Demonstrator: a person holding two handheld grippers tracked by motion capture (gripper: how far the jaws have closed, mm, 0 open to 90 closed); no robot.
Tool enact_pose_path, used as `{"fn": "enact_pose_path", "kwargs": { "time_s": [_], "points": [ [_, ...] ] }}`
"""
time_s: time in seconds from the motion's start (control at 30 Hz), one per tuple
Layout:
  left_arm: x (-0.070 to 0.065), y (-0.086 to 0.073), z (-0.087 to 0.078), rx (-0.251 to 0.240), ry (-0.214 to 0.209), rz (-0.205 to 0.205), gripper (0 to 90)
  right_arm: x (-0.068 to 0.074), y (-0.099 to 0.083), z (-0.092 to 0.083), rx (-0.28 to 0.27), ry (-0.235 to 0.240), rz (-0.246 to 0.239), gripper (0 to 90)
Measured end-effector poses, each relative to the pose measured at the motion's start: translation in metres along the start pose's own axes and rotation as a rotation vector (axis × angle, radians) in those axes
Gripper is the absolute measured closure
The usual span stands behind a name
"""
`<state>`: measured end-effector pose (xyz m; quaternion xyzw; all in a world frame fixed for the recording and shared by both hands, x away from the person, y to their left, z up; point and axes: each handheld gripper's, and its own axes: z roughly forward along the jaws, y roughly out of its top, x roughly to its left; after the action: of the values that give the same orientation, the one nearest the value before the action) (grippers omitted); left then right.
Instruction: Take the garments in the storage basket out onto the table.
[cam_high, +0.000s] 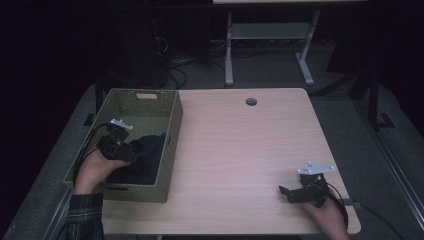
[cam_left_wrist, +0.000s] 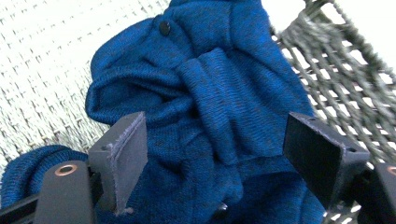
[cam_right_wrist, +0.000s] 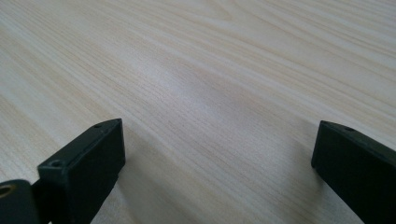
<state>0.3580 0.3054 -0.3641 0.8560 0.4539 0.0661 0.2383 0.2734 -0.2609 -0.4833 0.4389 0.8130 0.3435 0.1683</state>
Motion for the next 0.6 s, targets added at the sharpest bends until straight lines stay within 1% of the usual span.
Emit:
{"fn": "enact_pose_path", "kwargs": {
  "time_s": [0.07, 0.1, 0.27, 0.43, 0.53, 0.6],
  "points": [
    [0.002, 0.0, 0.003, 0.015, 0.001, 0.0, 21.3, 0.0, 0.0, 0.0, 0.0, 0.0, 0.0, 2.4],
    [0.002, 0.0, 0.006, 0.013, -0.006, -0.009, 21.2, 0.0, 0.0, 0.0, 0.0, 0.0, 0.0, 2.4],
    [0.005, -0.001, 0.016, 0.047, -0.016, -0.016, 21.3, 0.0, 0.0, 0.0, 0.0, 0.0, 0.0, 2.4],
    [0.01, -0.002, 0.024, 0.067, -0.032, -0.028, 21.7, 0.0, 0.0, 0.0, 0.0, 0.0, 0.0, 2.4],
    [0.01, -0.002, 0.026, 0.069, -0.04, -0.036, 24.1, 0.0, 0.0, 0.0, 0.0, 0.0, 0.0, 2.4],
    [0.011, -0.001, 0.028, 0.082, -0.049, -0.032, 27.4, 0.0, 0.0, 0.0, 0.0, 0.0, 0.0, 2.4]
  ]
}}
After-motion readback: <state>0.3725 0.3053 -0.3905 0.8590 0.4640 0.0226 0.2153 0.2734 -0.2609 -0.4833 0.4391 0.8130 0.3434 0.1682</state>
